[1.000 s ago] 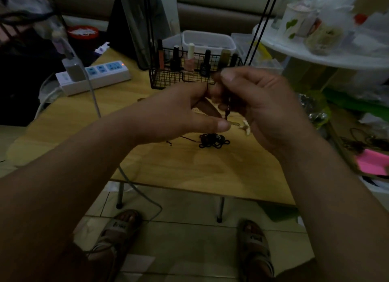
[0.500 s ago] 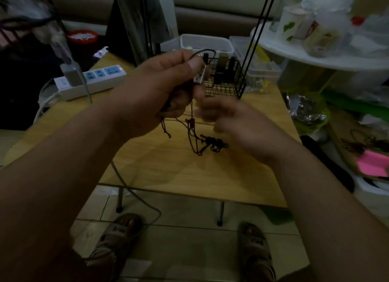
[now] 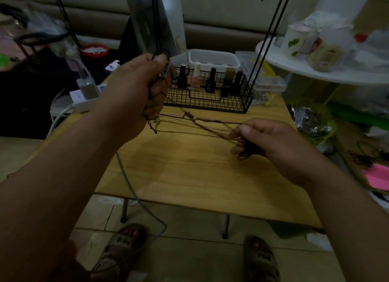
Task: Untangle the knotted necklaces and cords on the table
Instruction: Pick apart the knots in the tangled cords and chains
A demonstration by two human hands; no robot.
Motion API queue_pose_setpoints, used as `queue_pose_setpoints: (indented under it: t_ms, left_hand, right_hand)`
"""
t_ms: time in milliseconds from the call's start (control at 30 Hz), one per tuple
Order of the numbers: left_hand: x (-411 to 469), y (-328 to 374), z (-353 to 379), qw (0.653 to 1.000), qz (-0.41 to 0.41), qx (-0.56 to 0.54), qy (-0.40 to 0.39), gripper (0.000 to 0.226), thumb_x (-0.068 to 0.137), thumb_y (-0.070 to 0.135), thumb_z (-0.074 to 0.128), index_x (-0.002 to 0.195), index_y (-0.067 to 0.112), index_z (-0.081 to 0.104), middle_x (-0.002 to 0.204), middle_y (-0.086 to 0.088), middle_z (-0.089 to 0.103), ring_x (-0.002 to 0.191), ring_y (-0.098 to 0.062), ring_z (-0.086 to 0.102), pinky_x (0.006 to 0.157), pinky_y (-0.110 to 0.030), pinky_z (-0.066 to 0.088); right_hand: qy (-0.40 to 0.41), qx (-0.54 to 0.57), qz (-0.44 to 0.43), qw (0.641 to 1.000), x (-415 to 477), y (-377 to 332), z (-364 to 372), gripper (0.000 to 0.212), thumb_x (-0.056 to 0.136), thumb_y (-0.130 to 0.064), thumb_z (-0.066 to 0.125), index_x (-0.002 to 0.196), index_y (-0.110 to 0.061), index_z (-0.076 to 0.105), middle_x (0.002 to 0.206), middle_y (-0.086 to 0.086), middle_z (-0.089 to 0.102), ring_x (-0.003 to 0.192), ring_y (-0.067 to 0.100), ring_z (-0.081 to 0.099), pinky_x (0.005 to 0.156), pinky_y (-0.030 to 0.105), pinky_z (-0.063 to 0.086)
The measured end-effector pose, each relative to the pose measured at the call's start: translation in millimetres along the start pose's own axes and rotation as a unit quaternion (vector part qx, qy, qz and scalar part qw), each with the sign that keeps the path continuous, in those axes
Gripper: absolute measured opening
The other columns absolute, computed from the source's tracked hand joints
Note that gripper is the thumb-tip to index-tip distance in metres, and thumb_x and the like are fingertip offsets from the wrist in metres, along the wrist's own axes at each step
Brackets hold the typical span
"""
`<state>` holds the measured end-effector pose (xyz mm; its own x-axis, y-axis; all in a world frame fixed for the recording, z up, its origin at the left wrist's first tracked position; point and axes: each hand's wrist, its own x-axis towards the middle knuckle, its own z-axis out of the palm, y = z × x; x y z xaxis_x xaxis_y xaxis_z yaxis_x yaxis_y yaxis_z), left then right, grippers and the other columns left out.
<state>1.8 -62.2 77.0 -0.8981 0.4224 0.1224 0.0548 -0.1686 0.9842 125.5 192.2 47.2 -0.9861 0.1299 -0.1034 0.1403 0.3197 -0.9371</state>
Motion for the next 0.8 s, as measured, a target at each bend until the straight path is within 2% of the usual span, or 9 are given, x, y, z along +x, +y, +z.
queue_pose_setpoints:
  t_ms: [100,167,233,400,500,600,700,800]
  left_hand:
    - [2.4,-4.7,4.1,0.998,-0.019,0.052,0.029,0.02,0.11,0.028,0.046,0.099,0.017,0.057,0.062,0.004,0.039,0.05,-0.011,0.029,0.044,-0.026,0.023]
    - [2.0,-8.3,8.6,0.995,-0.037,0.093,0.024,0.02,0.109,0.028,0.047,0.094,0.018,0.057,0.06,0.004,0.039,0.047,-0.01,0.031,0.042,-0.025,0.025]
    - [0.6,-11.5,13.0,0.99,-0.063,0.128,0.02,0.018,0.108,0.029,0.052,0.096,0.017,0.057,0.058,0.006,0.039,0.047,-0.01,0.033,0.043,-0.025,0.027]
    - [-3.2,-17.7,16.8,0.969,-0.111,0.222,0.024,0.025,0.103,0.035,0.06,0.084,0.019,0.059,0.061,0.003,0.047,0.053,-0.013,0.039,0.049,-0.029,0.031]
    - [-8.4,-22.8,18.7,0.919,-0.087,0.385,0.0,0.027,0.103,0.041,0.06,0.088,0.019,0.064,0.075,-0.001,0.06,0.065,-0.018,0.053,0.06,-0.031,0.041]
    - [-12.4,-27.8,22.2,0.876,-0.082,0.473,-0.055,0.029,0.102,0.045,0.06,0.089,0.019,0.066,0.089,-0.002,0.064,0.08,-0.017,0.059,0.064,-0.031,0.042]
    - [-13.3,-33.3,25.4,0.835,-0.091,0.534,-0.096,0.03,0.099,0.043,0.066,0.083,0.017,0.063,0.084,-0.002,0.063,0.074,-0.015,0.056,0.059,-0.03,0.039]
    - [-13.5,-38.3,24.8,0.802,-0.088,0.578,-0.123,0.032,0.094,0.045,0.071,0.078,0.021,0.059,0.081,0.0,0.06,0.071,-0.014,0.053,0.058,-0.029,0.039]
  right_hand:
    - [0.036,0.14,0.034,0.989,-3.6,-3.3,-5.2,0.025,0.106,-0.022,0.05,0.098,-0.009,0.07,0.069,0.004,0.063,0.074,0.025,0.071,0.072,0.034,0.061]
    - [0.057,0.212,0.029,0.975,-4.6,-5.7,-7.1,0.023,0.106,-0.022,0.05,0.097,-0.009,0.066,0.068,0.003,0.056,0.067,0.022,0.064,0.068,0.036,0.062]
    - [0.076,0.267,0.014,0.961,-4.8,-7.2,-9.9,0.022,0.105,-0.023,0.051,0.092,-0.011,0.064,0.071,0.002,0.059,0.067,0.019,0.063,0.063,0.033,0.06]
    - [0.1,0.404,-0.015,0.909,-7.6,-11.6,-21.6,0.037,0.105,-0.032,0.049,0.071,-0.018,0.053,0.073,-0.002,0.056,0.072,0.013,0.061,0.07,0.028,0.053]
    - [0.096,0.444,-0.025,0.89,-8.3,-16.3,-23.7,0.039,0.105,-0.033,0.048,0.068,-0.021,0.05,0.067,-0.003,0.047,0.068,0.012,0.056,0.072,0.029,0.052]
    - [0.082,0.456,-0.031,0.886,-7.3,-18.9,-21.5,0.038,0.106,-0.034,0.047,0.071,-0.02,0.052,0.062,-0.005,0.038,0.06,0.011,0.047,0.065,0.027,0.05]
    - [0.07,0.465,-0.036,0.882,-6.8,-20.9,-19.6,0.031,0.105,-0.033,0.048,0.08,-0.018,0.057,0.063,-0.005,0.039,0.059,0.01,0.044,0.064,0.025,0.047]
    - [0.06,0.459,-0.044,0.886,-8.5,-23.1,-18.8,0.025,0.105,-0.028,0.048,0.092,-0.015,0.066,0.071,-0.003,0.048,0.066,0.012,0.054,0.066,0.027,0.053]
